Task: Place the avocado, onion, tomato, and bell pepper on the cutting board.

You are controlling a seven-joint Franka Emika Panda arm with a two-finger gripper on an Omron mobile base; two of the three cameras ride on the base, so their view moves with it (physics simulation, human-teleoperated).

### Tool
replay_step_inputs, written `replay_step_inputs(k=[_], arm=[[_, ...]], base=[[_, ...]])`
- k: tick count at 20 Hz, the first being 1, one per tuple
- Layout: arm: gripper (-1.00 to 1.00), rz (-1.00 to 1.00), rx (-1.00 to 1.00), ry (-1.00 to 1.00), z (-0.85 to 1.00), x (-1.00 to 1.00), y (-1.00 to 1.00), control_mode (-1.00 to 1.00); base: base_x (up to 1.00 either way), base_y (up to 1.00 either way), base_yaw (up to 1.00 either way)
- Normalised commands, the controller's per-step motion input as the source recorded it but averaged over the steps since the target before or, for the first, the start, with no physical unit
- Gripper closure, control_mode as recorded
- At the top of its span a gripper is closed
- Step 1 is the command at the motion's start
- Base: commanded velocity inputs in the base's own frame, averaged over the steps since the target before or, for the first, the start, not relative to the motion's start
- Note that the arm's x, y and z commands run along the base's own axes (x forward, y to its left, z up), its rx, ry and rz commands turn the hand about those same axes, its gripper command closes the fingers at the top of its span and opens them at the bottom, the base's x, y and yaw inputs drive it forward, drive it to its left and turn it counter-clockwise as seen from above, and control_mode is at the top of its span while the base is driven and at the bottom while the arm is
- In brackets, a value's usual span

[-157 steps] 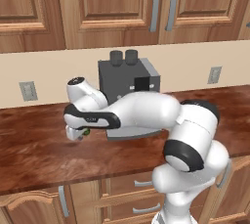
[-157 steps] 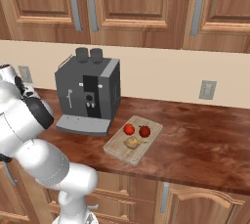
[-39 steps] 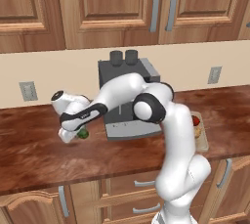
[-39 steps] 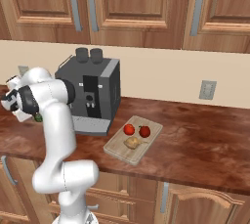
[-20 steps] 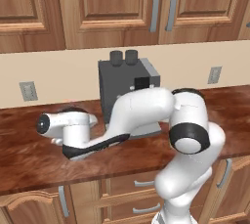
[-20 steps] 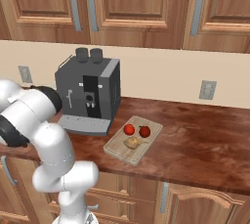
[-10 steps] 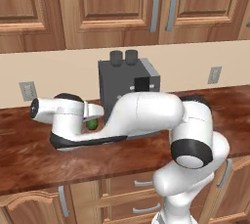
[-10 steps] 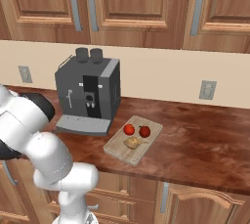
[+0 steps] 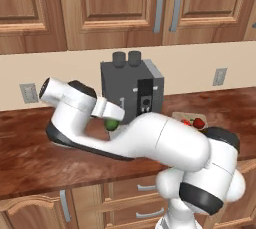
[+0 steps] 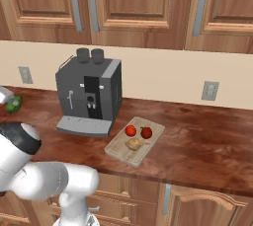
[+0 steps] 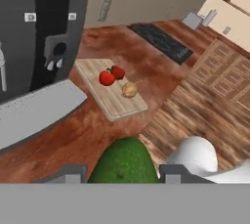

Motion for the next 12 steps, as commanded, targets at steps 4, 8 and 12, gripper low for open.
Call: replay_step_inputs(k=[4,8,12], arm=[[1.00,-0.23,0.17,-0.20,0.51,-0.74,-0.96,-1.00],[1.00,-0.06,0.23,-0.20,0.34,-0.67,-1.00,-1.00],[1.00,0.00,0.31,-0.20,0.18,-0.74,-1.00,-1.00]], base=[[0.00,0.00,0.00],[0.00,0.00,0.00],[0.00,0.00,0.00]])
